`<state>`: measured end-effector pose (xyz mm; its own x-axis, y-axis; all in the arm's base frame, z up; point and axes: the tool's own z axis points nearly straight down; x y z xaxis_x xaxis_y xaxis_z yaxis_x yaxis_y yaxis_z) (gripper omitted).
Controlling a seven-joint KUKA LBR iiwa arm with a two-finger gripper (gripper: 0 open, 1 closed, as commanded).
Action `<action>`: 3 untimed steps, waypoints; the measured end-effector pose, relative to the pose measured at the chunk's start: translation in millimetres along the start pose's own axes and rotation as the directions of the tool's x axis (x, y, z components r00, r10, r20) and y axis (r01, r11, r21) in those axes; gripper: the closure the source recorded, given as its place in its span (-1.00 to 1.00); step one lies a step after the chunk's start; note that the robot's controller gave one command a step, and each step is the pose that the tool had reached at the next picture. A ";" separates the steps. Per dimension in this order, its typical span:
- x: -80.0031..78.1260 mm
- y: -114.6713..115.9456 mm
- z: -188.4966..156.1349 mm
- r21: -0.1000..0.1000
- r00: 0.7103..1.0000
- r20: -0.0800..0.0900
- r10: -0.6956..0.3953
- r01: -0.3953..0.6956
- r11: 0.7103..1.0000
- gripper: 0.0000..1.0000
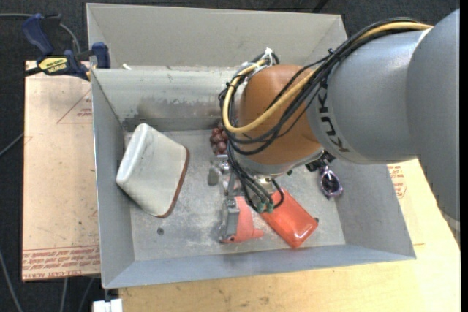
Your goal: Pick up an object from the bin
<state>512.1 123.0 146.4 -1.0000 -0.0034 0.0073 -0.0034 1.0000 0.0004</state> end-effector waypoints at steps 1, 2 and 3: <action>-1.5 -0.5 -4.4 -0.001 1.000 0.007 0.003 -0.003 1.000 -1.00; -5.6 -19.6 7.0 -0.003 0.991 0.009 -0.131 0.131 0.991 -1.00; -6.6 -33.0 13.5 -0.002 0.982 0.007 -0.191 0.191 0.982 -1.00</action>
Offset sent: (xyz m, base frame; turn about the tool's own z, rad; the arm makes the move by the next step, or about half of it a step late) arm 0.0130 -0.0723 -0.0330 -0.3416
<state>518.7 90.1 132.8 -0.9809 -0.1944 -0.0004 -0.1944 0.9809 0.0033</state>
